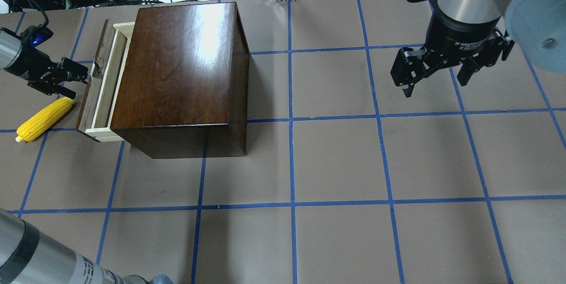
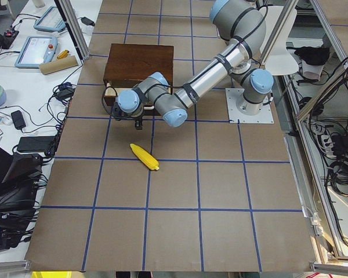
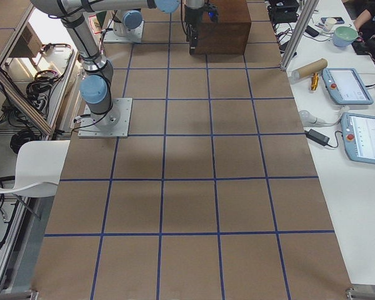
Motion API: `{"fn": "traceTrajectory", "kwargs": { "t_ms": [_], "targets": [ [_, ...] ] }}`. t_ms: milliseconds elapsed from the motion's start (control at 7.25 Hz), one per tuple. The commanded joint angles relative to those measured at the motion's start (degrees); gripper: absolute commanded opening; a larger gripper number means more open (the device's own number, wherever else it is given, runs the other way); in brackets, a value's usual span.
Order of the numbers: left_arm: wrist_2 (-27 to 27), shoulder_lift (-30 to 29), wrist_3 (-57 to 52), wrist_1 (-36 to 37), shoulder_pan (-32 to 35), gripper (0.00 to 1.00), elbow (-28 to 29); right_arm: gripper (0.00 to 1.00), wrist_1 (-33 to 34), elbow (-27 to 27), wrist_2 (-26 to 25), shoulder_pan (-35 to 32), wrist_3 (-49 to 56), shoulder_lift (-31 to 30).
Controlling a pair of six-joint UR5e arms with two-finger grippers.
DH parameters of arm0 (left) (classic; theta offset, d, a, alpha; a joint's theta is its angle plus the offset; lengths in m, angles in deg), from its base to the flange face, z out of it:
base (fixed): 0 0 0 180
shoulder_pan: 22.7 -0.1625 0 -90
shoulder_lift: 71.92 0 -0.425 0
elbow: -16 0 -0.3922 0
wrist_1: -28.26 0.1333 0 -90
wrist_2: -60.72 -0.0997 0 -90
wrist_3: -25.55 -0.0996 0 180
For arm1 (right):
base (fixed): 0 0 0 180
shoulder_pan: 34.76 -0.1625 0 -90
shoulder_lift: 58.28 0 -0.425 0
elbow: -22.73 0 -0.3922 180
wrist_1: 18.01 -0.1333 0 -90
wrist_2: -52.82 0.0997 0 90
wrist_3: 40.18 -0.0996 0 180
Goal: Open drawer and put corn inside
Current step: 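Pull the drawer outward from the cabinet with the left gripper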
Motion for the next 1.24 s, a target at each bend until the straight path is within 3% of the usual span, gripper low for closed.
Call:
{"fn": "traceTrajectory", "kwargs": {
  "t_ms": [0,1103],
  "targets": [
    [0.0,0.0,-2.2,0.0,-1.6,1.0,0.2,1.0,0.0,0.0,0.0,0.0,0.0,0.0],
    [0.0,0.9,-4.1,0.8,-3.3,1.0,0.4,1.0,0.0,0.0,0.1,0.0,0.1,0.0]
  ]
}}
